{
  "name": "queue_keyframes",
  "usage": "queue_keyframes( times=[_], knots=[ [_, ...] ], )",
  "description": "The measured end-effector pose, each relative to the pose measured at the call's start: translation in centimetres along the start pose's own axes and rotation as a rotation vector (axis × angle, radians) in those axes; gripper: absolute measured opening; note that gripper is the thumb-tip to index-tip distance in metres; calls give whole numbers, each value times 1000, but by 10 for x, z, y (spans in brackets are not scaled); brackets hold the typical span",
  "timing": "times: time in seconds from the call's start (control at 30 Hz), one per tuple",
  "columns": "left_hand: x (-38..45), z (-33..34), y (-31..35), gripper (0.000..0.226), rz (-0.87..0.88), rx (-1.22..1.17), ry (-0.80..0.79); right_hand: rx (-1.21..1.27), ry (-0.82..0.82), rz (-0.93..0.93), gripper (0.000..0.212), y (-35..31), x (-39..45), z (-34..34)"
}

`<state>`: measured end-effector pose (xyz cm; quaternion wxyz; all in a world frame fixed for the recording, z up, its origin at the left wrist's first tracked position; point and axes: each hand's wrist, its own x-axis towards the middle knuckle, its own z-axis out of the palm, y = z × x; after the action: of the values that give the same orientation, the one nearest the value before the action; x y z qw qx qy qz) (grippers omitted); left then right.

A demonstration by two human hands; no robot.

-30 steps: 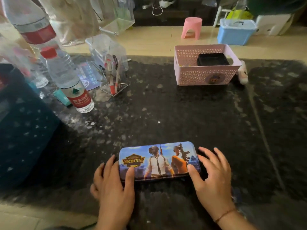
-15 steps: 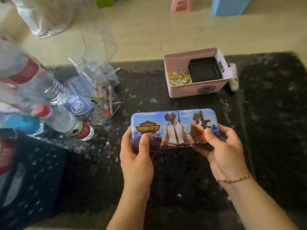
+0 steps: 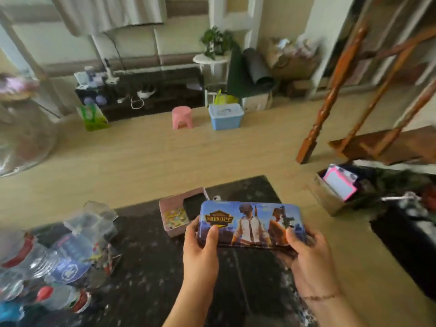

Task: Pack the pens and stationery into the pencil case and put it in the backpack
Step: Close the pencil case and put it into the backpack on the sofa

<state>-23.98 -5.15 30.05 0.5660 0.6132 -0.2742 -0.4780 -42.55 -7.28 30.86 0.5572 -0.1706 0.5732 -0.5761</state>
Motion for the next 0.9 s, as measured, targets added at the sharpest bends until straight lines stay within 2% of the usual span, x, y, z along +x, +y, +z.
queue_keyframes(
  times=[0.2,0.27,0.47,0.57,0.67,0.77,0.83,0.9],
  knots=[
    [-43,119,33,18,-29,14,-355,210,212,-84,39,-85,-26,-105],
    [-61,158,32,20,-30,25,-496,258,335,-135,40,-103,-43,-144],
    [-149,261,2,23,-160,67,-935,323,725,-315,19,-134,-122,-267],
    [-213,299,-25,25,-193,123,-1174,417,879,-367,30,-129,-178,-326],
    [-289,327,-56,30,-235,170,-1394,499,1019,-435,28,-114,-242,-380],
    [-371,342,-87,29,-294,237,-1589,603,1140,-469,37,-88,-309,-425],
    [-425,342,-109,22,-296,293,-1723,632,1206,-463,34,-67,-354,-448],
    [-473,339,-127,25,-306,351,-1859,674,1275,-453,27,-43,-396,-466]
  ],
)
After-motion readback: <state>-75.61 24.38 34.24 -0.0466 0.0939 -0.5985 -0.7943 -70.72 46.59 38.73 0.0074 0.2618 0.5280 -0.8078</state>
